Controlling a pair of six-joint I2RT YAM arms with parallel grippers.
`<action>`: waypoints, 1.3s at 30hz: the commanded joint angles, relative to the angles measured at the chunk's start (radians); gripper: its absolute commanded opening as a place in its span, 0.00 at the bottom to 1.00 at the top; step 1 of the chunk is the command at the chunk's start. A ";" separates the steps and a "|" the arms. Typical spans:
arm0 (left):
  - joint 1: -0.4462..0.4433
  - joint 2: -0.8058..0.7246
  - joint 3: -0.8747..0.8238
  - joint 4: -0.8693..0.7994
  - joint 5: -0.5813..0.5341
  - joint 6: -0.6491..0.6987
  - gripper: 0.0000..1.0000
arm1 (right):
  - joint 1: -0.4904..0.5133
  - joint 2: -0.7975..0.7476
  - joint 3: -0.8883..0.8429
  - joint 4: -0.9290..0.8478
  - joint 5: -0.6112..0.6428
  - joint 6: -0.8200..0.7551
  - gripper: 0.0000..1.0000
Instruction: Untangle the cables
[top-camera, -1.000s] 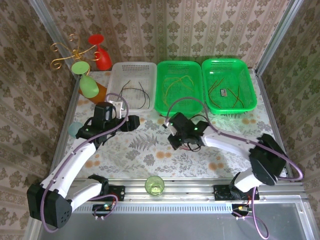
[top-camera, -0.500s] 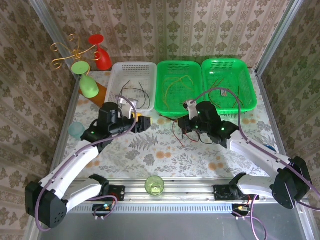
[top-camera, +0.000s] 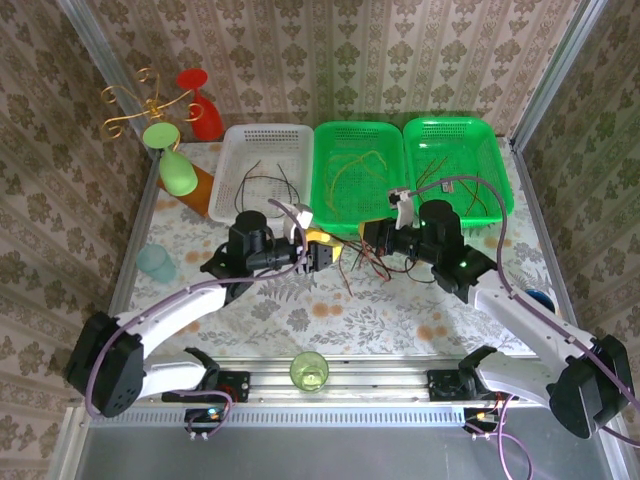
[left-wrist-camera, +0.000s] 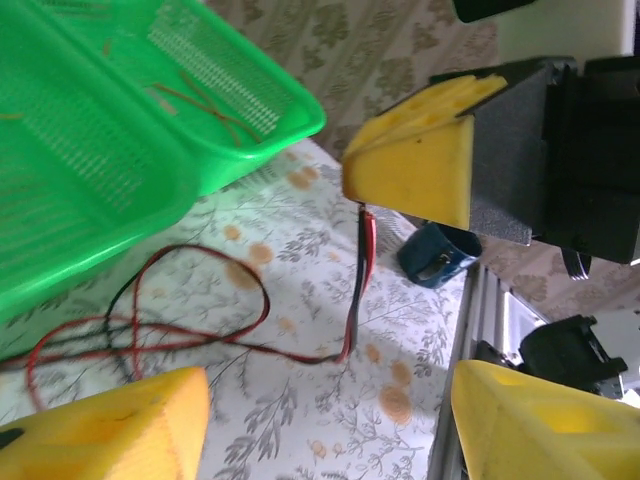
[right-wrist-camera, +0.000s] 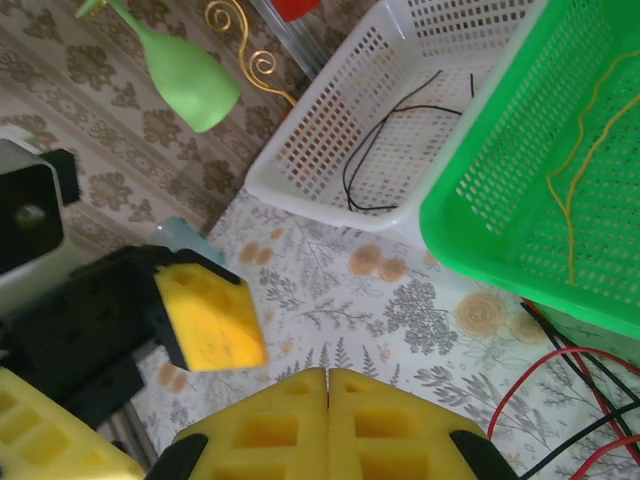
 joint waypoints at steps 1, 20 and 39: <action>-0.018 0.049 -0.008 0.232 0.106 -0.043 0.61 | -0.012 -0.025 0.003 0.043 -0.057 0.039 0.00; -0.058 0.243 0.021 0.504 0.163 -0.141 0.29 | -0.026 -0.038 0.049 0.005 -0.109 0.051 0.00; -0.067 0.279 0.038 0.529 0.167 -0.156 0.13 | -0.029 -0.032 0.044 0.027 -0.132 0.074 0.00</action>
